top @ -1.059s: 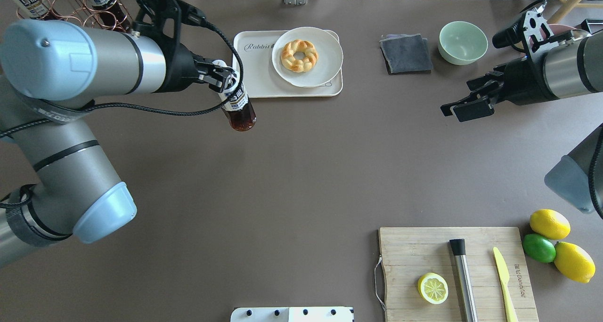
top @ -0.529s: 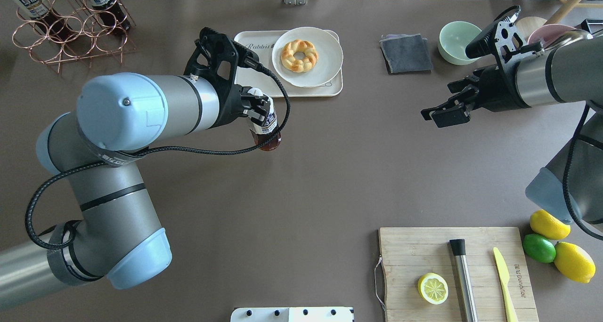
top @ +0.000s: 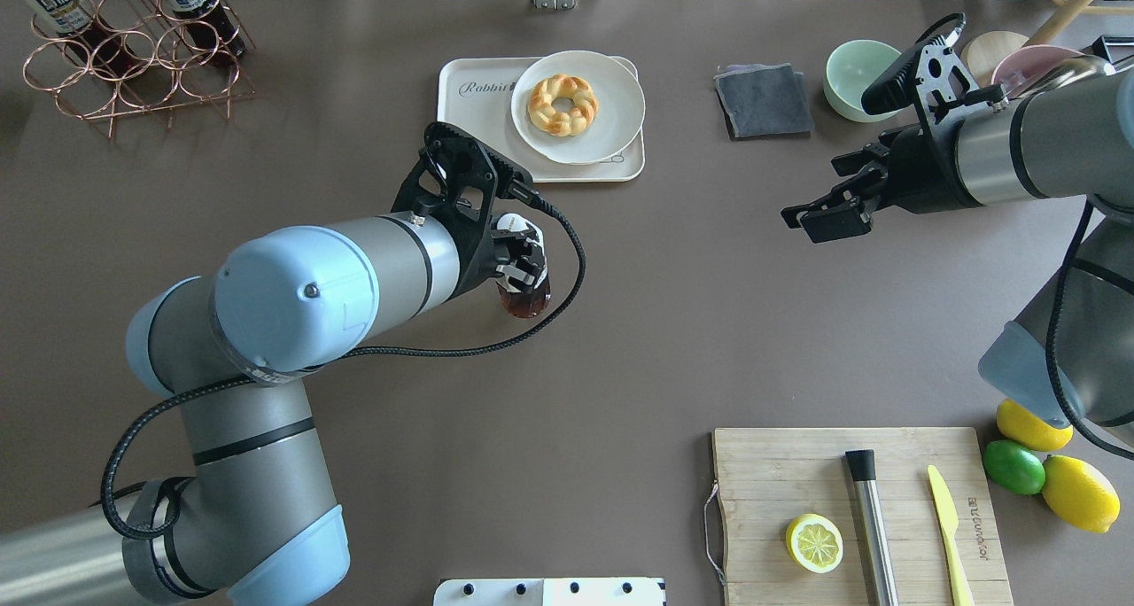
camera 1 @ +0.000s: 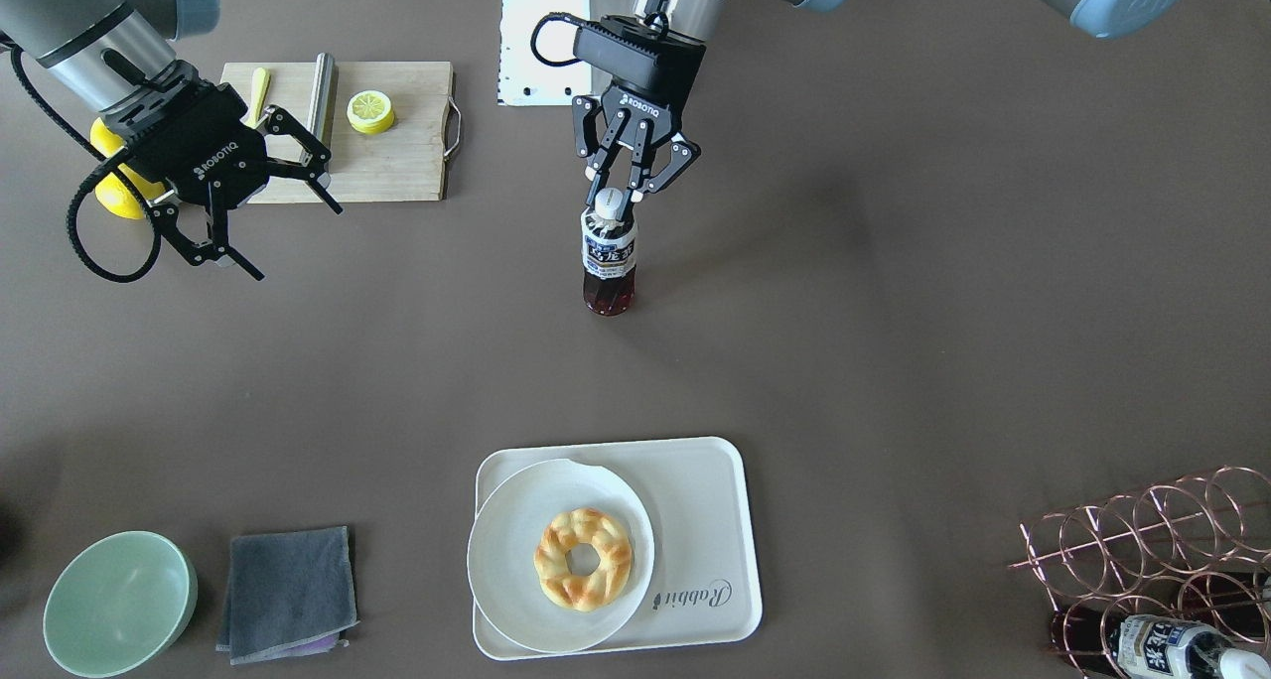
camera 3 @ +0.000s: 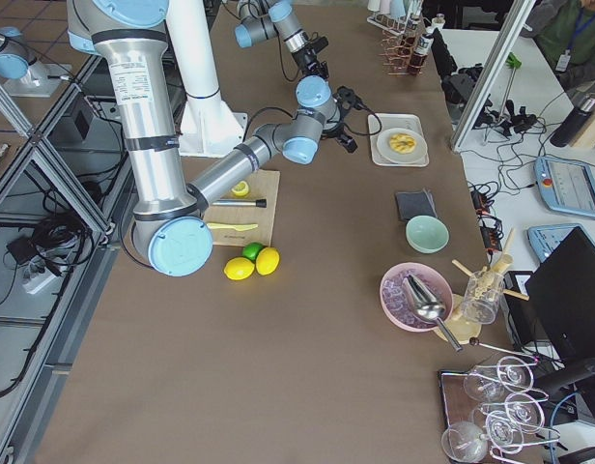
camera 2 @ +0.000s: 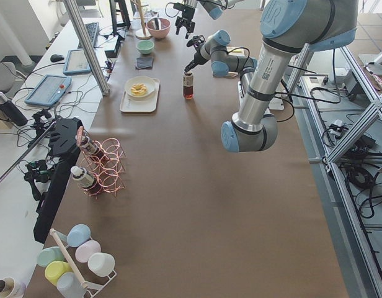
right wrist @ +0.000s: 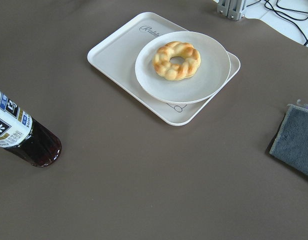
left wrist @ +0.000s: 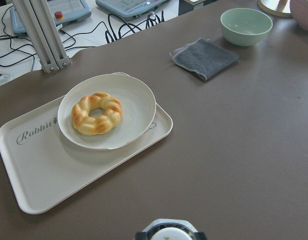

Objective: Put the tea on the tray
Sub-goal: 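Lower the bottle onto the table before the tray while right arm approaches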

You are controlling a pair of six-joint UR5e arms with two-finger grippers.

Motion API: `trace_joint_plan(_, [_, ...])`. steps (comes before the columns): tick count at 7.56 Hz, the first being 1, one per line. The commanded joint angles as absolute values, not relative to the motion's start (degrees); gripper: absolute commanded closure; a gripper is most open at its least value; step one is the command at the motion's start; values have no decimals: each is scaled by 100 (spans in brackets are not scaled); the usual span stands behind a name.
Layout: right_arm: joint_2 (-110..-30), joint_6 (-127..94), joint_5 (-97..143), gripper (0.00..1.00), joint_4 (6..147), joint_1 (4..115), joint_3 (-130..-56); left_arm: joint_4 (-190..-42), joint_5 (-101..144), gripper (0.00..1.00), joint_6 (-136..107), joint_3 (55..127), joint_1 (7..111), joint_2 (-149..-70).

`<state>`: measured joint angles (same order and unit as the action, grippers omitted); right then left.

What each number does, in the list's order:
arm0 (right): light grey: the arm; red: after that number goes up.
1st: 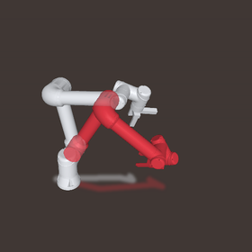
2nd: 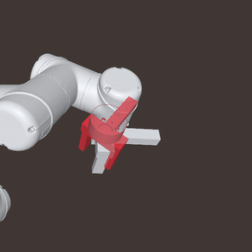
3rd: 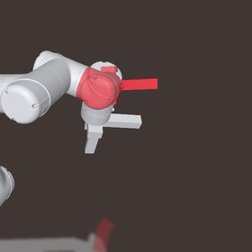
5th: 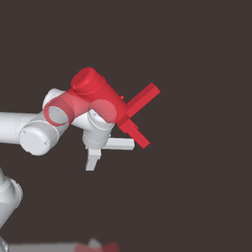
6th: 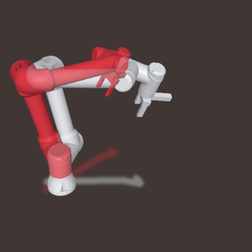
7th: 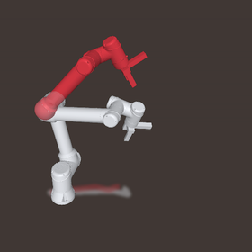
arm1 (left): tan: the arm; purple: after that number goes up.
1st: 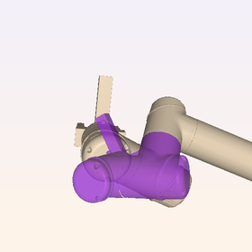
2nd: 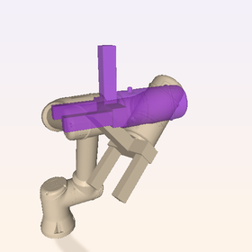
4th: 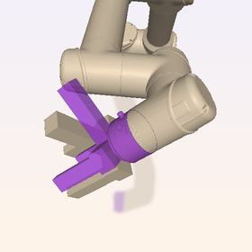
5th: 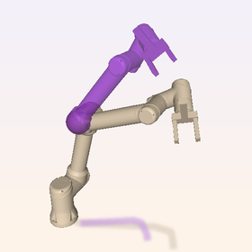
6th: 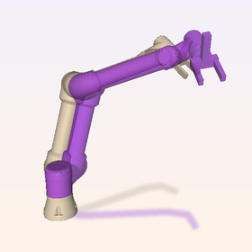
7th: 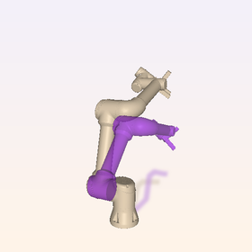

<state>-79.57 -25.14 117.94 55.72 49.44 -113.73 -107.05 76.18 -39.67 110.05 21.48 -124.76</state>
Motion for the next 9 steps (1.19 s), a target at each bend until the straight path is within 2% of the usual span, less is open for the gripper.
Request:
trace_joint_plan(1, [-7954,-2540,11795,1,5564,4939,-11373,-10705,7541,100,-3955,10995,2101,-12472])
trace_joint_plan(2, [-7954,-2540,11795,1,5563,4939,-11373,-10705,7541,80,-3920,10995,2101,-12472])
trace_joint_plan(3, [-7954,-2549,11795,1,5563,4939,-11373,-10705,7541,39,-3894,10995,2101,-12463])
trace_joint_plan(4, [-7954,-2558,11795,1,5563,4939,-11373,-10705,7541,21,-3894,10995,2101,-12454])
trace_joint_plan(7, [-7876,-2566,11795,1,5563,4922,-11364,-10714,7611,4,-3911,11196,2231,-12454])
trace_joint_plan(9, [-7534,-2837,11734,1,5616,4809,-11294,-10714,8641,2,-4460,11460,2974,-12184])
